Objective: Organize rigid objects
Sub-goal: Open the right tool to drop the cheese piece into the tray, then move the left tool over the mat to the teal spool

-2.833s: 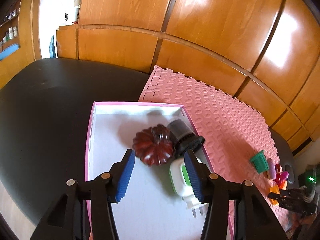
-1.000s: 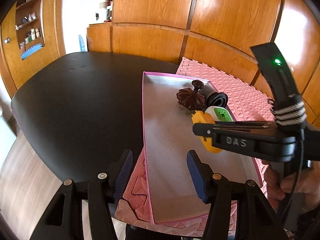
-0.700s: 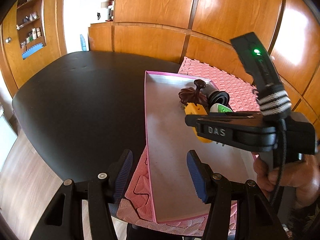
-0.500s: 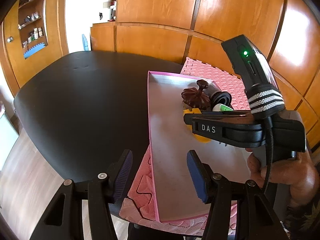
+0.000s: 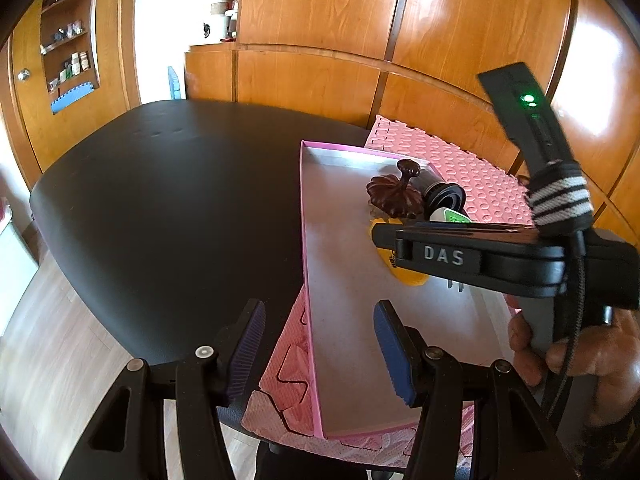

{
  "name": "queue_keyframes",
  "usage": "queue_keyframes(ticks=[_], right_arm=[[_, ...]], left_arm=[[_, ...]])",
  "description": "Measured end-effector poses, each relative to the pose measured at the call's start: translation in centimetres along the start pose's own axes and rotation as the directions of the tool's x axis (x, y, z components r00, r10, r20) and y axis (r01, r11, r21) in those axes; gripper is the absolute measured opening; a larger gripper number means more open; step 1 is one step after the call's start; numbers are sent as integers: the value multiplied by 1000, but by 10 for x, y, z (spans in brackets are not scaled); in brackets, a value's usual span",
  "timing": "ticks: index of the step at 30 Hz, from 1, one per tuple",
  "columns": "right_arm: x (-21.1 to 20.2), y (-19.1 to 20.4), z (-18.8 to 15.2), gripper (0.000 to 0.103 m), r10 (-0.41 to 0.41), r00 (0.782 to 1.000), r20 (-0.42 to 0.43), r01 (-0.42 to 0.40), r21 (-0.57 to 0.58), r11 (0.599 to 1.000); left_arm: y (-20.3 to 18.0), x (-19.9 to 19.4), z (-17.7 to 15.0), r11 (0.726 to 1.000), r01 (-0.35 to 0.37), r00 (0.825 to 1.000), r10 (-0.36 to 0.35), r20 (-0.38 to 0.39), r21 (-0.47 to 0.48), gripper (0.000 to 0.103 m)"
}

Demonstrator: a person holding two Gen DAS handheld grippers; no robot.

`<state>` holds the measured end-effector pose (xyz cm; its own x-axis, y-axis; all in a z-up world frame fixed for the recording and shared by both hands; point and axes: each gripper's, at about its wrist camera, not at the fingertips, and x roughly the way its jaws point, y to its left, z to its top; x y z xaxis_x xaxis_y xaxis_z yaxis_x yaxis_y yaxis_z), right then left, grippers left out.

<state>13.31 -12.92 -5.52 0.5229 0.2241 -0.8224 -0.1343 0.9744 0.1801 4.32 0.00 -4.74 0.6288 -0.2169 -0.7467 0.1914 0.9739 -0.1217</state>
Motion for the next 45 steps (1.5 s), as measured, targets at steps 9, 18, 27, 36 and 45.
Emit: queue_keyframes(ticks=[9,18,27,36,45], right_arm=[[-23,-4,-10,43,-16,998,57,15,24,1000],[-50,-13,-24,43,-82,989,124,78,38,996],[-76,-38,-44,56,-129,979,156,119,74,990],[-100,-69,-61,56,-175,969,176,155,122,980],[-144,-162,-94,56,-325,934,149,279,266,923]], left_arm=[[-2,-3,-2,1000,-2,1000,2,7,1,62],[-7,-5,-2,1000,-4,1000,4,7,16,62],[-19,-4,-4,999,7,1000,-6,-5,40,66],[-33,-7,0,996,12,1000,-13,3,84,66],[-61,-11,9,988,49,999,-52,17,146,66]])
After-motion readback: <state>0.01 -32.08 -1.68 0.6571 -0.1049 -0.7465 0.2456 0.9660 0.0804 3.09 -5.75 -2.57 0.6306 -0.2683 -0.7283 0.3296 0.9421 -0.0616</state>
